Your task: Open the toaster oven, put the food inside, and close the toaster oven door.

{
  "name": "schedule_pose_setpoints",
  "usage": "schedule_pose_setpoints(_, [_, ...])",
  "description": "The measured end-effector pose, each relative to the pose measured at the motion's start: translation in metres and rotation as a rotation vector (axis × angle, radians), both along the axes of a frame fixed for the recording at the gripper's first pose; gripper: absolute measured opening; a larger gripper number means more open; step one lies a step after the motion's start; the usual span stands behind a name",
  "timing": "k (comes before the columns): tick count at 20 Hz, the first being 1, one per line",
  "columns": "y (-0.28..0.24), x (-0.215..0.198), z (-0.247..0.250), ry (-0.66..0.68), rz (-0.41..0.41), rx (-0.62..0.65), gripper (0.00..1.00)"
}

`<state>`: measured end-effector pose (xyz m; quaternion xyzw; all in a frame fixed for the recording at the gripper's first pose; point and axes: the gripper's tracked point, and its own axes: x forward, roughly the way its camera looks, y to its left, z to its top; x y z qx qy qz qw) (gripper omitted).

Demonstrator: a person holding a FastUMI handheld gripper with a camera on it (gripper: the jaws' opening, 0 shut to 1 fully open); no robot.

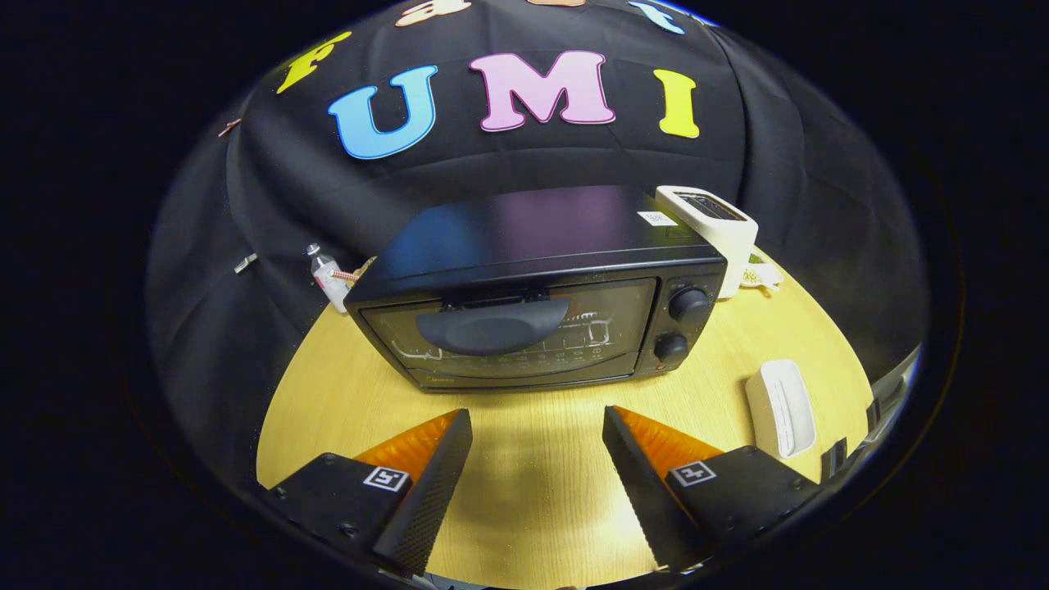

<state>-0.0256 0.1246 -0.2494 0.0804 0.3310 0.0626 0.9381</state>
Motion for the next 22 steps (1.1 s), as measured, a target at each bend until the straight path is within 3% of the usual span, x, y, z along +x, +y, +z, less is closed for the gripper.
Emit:
schedule_pose_setpoints(12, [-0.054,0.005,0.075,-0.170,-0.048,-0.005,0.99])
schedule_pose_setpoints(22, [-0.100,-0.006,0.178,-0.388,-0.068,-0.029,0.99])
